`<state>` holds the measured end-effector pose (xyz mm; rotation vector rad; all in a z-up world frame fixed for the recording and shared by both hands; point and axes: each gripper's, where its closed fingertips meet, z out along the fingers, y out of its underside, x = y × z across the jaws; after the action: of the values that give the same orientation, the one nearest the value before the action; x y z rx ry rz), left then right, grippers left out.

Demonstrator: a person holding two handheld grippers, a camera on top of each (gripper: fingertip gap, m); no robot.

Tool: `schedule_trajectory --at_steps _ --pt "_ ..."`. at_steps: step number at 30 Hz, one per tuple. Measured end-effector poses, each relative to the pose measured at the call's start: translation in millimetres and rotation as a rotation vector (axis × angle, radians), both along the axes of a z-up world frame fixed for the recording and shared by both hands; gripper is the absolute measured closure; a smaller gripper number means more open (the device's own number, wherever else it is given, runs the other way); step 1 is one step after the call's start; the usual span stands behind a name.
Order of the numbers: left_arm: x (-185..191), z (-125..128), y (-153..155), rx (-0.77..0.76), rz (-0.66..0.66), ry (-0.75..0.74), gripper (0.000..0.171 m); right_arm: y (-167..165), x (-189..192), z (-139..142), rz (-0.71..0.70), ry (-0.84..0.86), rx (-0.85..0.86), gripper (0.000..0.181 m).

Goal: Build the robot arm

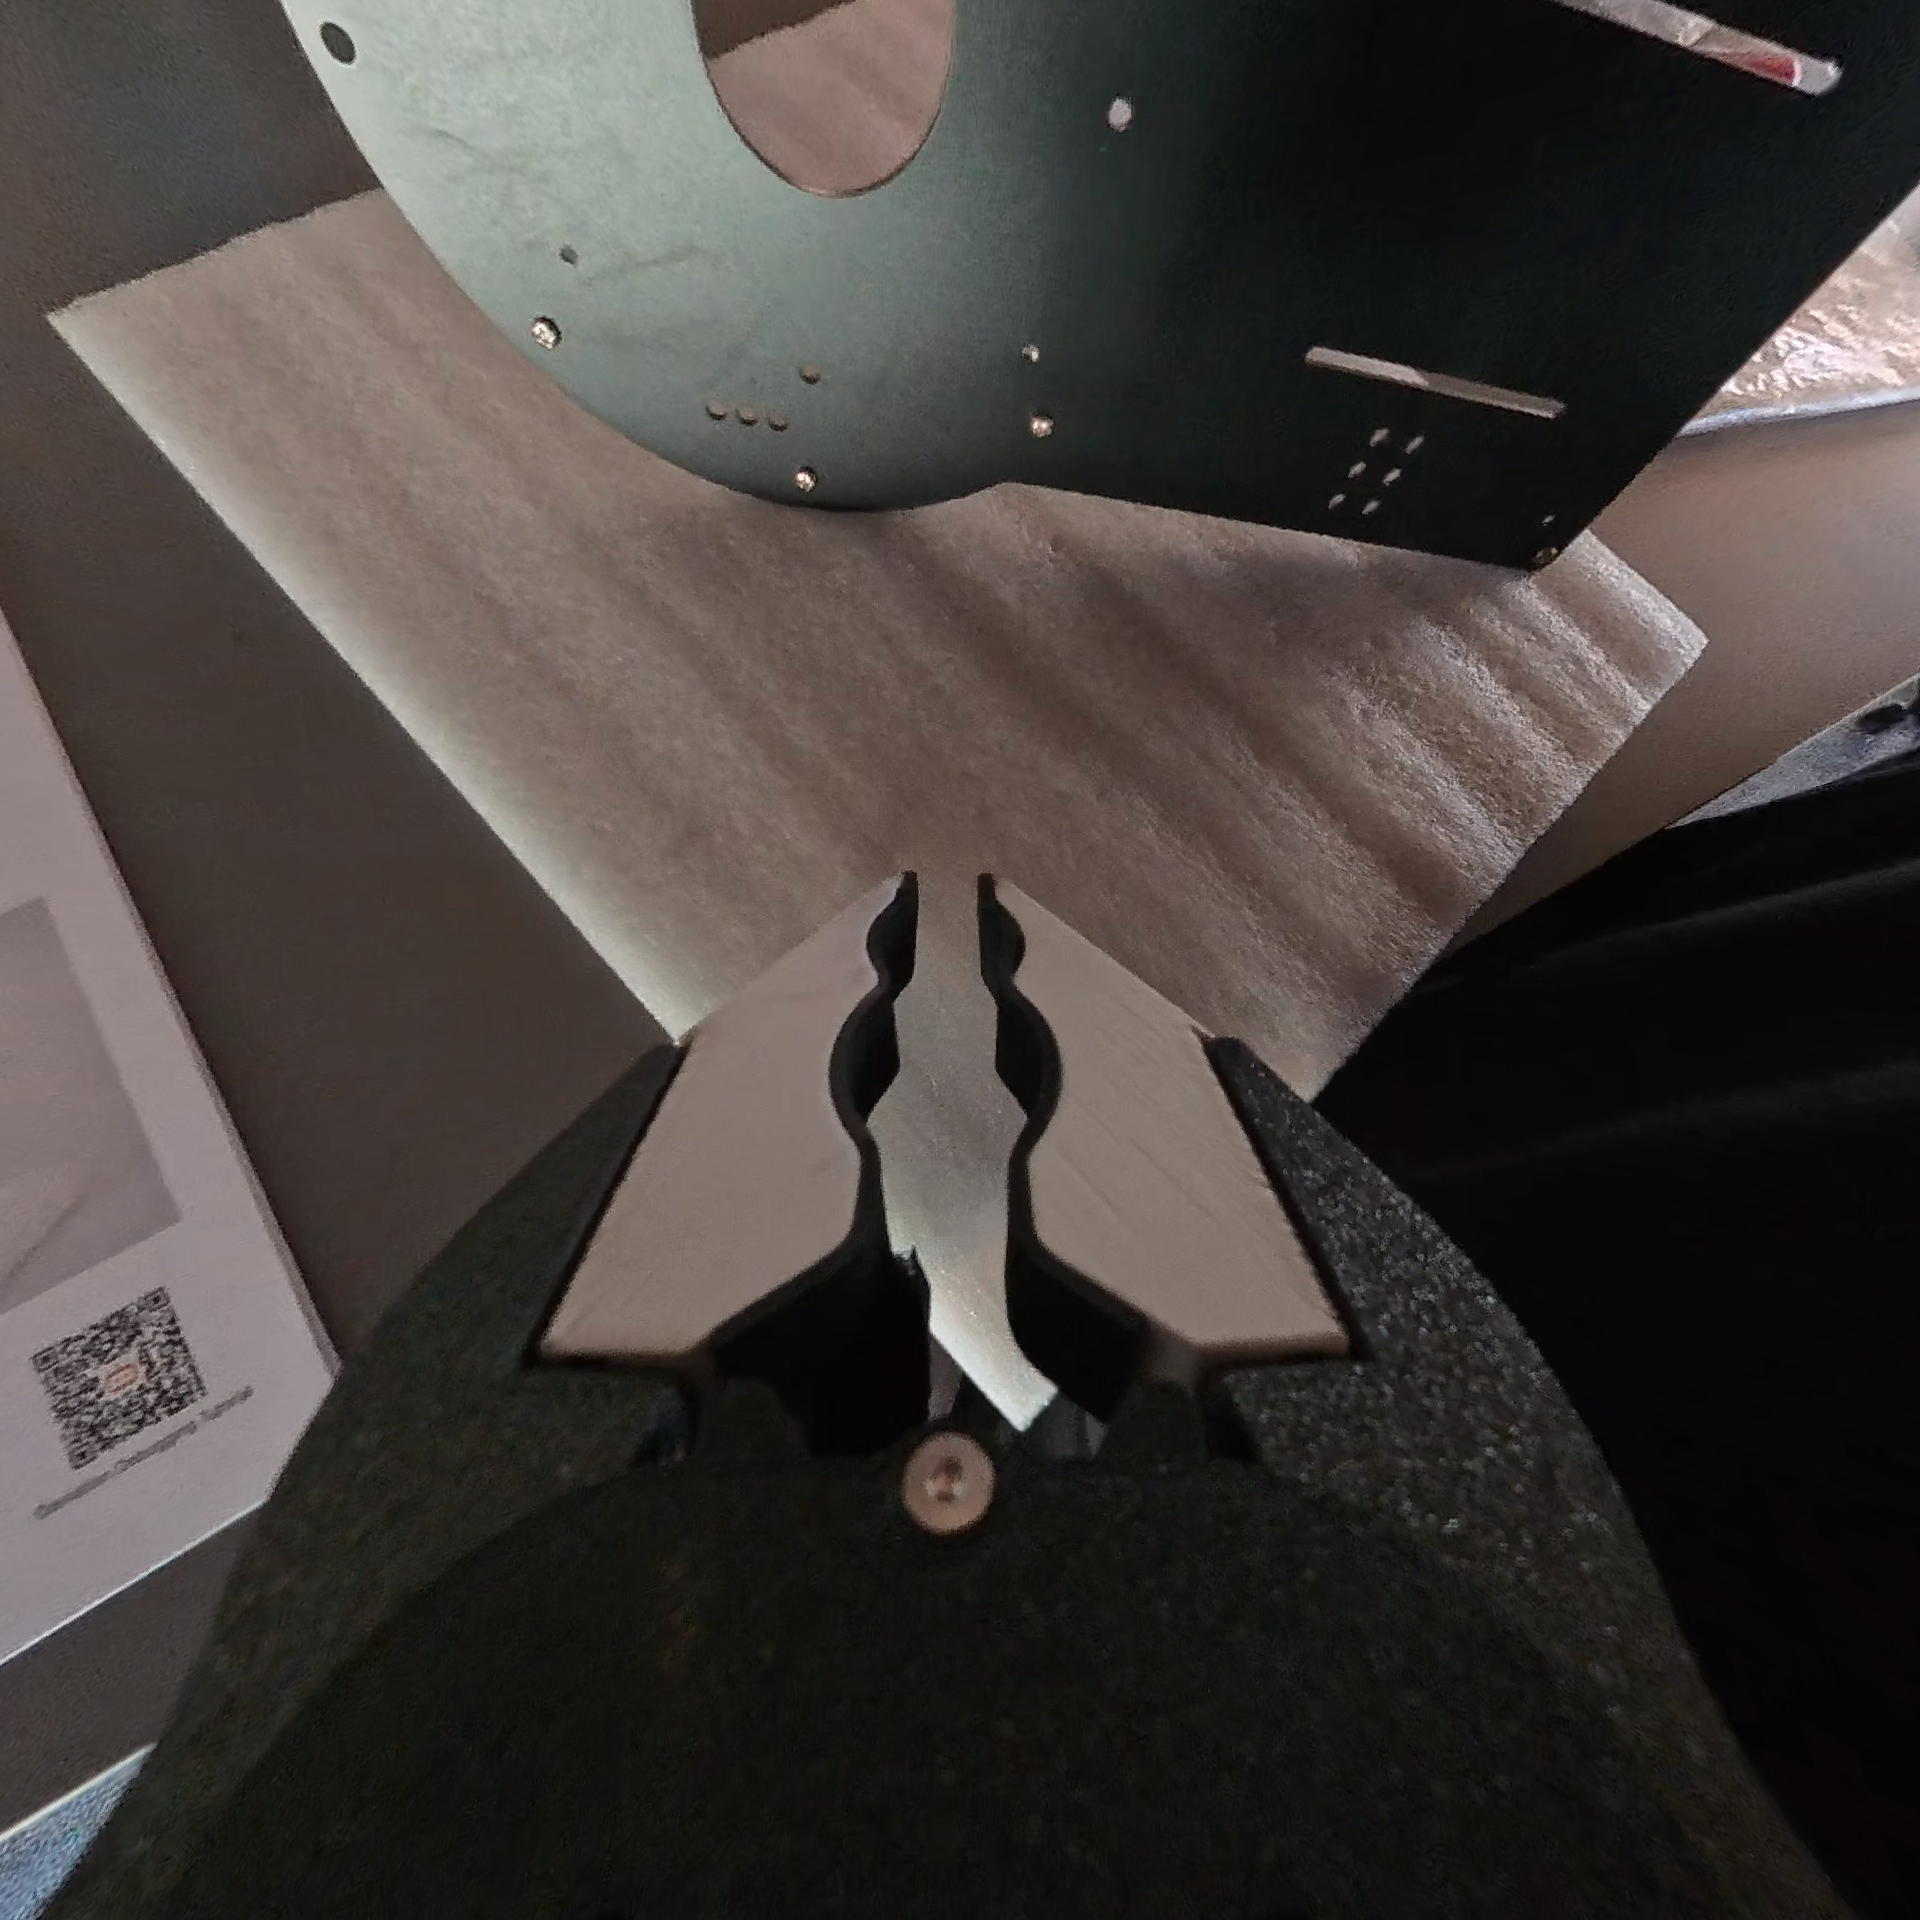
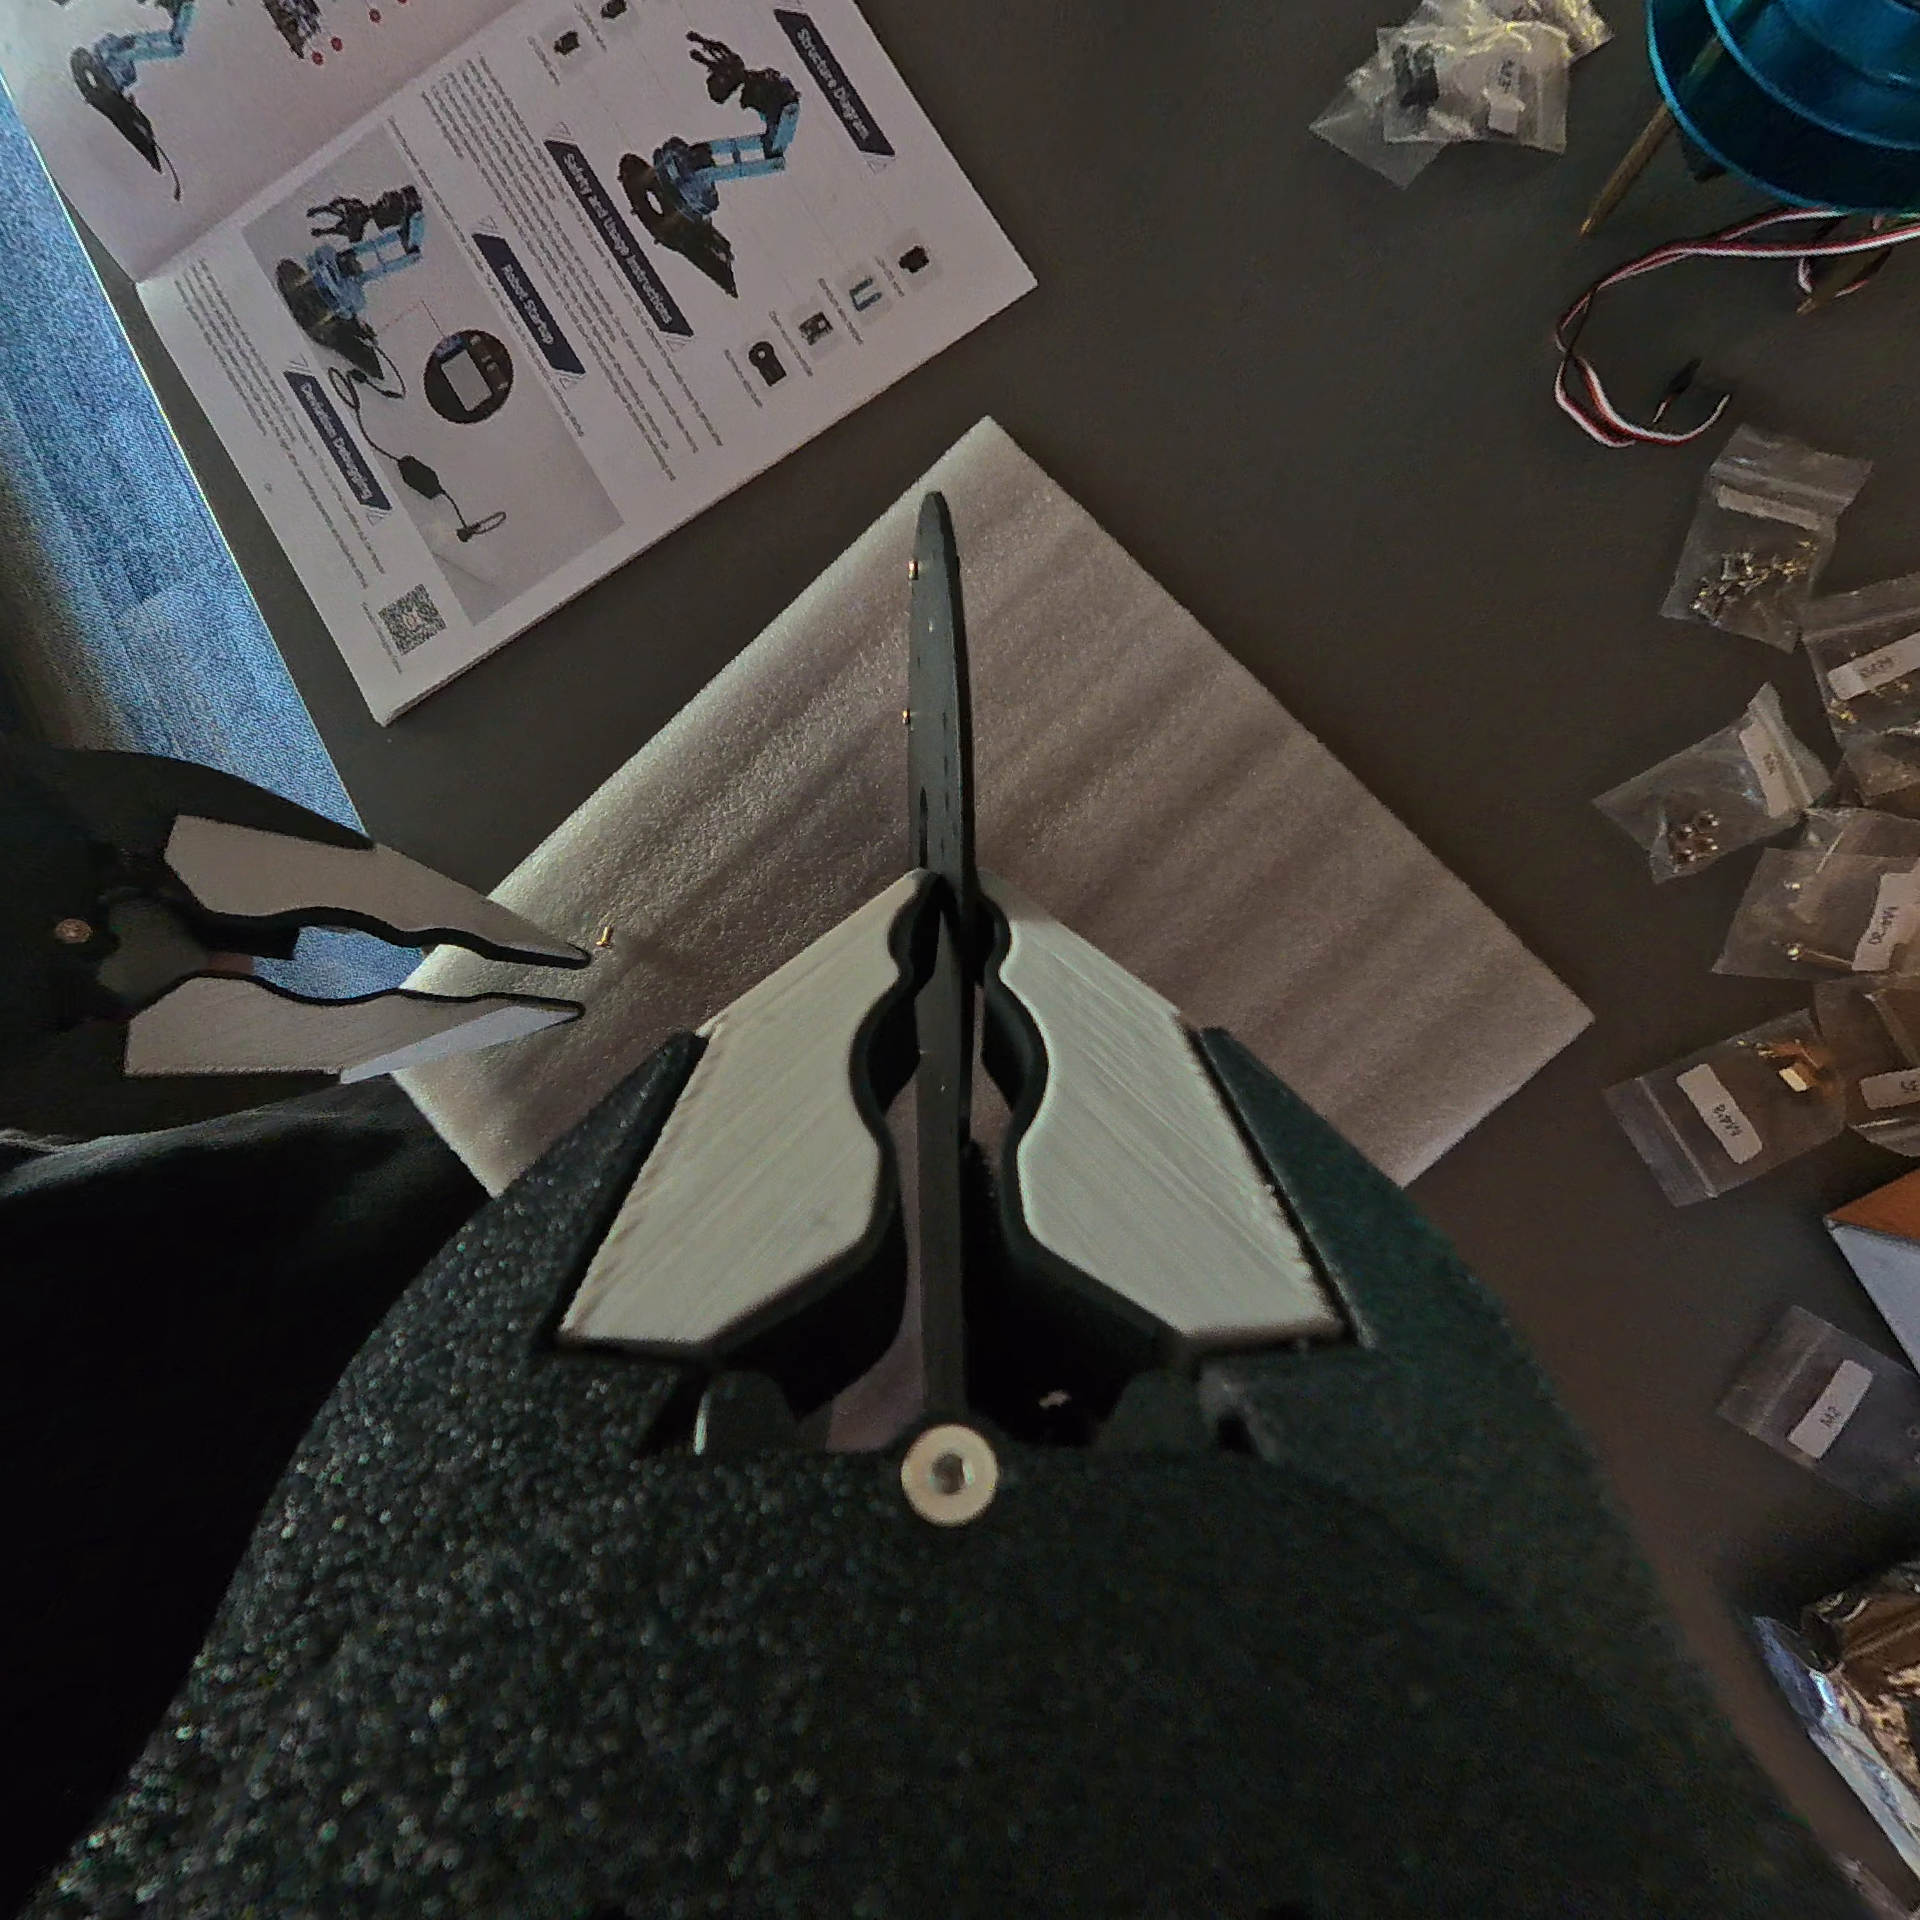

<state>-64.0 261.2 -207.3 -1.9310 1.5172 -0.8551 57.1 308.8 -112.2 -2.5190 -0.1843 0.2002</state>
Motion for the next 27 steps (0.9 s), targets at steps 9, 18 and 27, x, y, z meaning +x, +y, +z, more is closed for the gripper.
schedule_trajectory --at_steps 9,18,27 --pt "-6.1 -10.8 7.1 0.0 0.012 0.042 0.162 0.2 0.7 -0.2 0.0 0.006 0.002 0.178" --pt "-15.2 -11.0 20.6 0.028 0.107 0.055 0.155 1.0 3.8 -1.1 -0.01 0.008 -0.001 0.177" --pt "-5.8 -17.2 26.1 0.092 0.219 0.059 0.151 0.8 2.8 -0.9 -0.008 0.0 -0.005 0.177"
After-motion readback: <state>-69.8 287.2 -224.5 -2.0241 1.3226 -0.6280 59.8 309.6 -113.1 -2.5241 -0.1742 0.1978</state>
